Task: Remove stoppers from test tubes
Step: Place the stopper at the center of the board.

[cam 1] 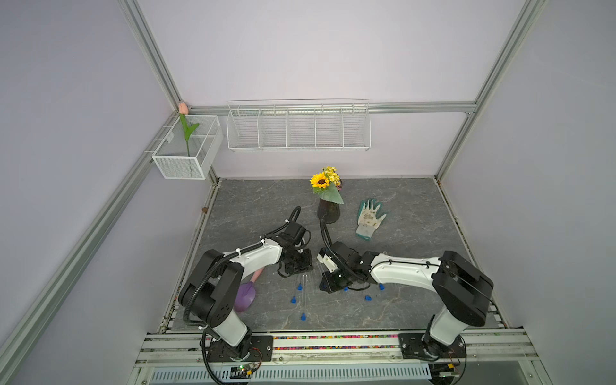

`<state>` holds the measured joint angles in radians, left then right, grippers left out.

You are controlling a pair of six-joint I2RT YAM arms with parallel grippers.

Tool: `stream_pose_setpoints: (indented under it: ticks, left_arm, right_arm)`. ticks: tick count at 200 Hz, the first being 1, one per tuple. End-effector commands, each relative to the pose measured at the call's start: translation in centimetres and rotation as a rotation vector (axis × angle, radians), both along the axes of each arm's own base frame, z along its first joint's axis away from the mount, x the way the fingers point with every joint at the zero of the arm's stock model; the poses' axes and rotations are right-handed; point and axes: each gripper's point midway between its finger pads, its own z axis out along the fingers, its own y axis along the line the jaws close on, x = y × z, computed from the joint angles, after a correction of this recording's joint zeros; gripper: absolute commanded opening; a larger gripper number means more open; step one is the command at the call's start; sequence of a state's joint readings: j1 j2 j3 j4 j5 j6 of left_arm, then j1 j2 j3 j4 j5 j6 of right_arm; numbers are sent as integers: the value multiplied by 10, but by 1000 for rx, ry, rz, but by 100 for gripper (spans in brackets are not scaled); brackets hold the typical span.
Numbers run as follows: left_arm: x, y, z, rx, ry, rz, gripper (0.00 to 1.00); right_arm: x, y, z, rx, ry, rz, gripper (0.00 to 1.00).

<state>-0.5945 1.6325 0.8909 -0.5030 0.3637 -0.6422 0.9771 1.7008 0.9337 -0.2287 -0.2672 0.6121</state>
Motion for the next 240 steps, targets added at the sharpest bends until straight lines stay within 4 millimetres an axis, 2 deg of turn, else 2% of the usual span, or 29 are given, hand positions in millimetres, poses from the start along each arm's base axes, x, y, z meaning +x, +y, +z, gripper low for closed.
stream_pose_setpoints:
  ticks: [1,91,127,179,240]
  left_arm:
    - [6,-5,-1,6,-26,-14,0]
    - [8,-19,-14,13,0,-27,0]
    - [10,-22,-17,12,8,-23,0]
    - [11,-24,-21,10,18,-14,6]
    - [11,-26,-24,1,30,-9,11]
  right_arm:
    - [2,-8,-7,-73,-29,3,13]
    - [8,-28,-16,-200,-69,-4,13]
    - [8,-27,-20,-208,-69,0,13]
    - [6,-24,-24,-204,-61,8,14]
    - [5,-22,-25,-198,-57,8,25]
